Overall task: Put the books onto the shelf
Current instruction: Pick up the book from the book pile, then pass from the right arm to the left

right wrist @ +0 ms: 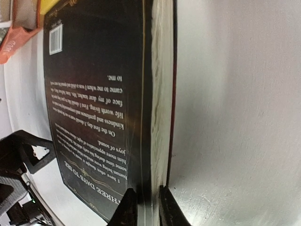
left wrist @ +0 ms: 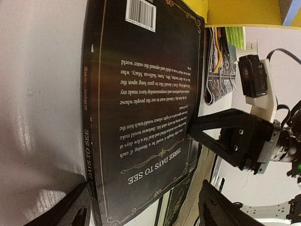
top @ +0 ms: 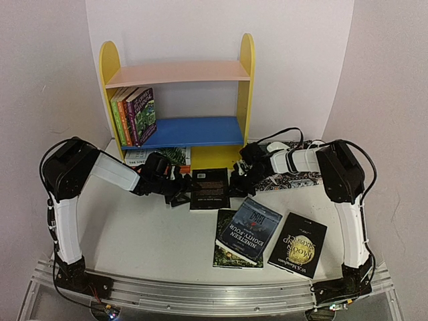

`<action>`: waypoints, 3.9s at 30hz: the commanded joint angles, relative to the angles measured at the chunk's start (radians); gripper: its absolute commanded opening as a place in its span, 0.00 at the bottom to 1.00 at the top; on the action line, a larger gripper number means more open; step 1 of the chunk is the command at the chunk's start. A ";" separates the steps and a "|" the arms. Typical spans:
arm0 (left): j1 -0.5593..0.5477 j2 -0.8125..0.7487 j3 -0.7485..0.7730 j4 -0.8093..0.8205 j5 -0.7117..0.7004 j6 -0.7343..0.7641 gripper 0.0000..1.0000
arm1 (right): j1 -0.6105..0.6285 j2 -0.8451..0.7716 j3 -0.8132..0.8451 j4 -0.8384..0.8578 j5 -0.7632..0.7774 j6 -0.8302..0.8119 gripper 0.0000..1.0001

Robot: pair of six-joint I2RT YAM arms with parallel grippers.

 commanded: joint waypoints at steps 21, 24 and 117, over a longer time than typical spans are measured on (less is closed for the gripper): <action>0.014 -0.159 -0.046 0.003 -0.037 0.153 0.73 | 0.030 -0.292 -0.185 0.196 -0.086 0.125 0.00; 0.016 -0.179 -0.066 0.001 -0.035 0.158 0.77 | 0.031 -0.317 -0.192 0.196 -0.078 0.119 0.00; -0.025 -0.163 -0.064 0.346 0.145 0.142 0.00 | -0.002 -0.484 -0.395 0.105 0.155 -0.117 0.79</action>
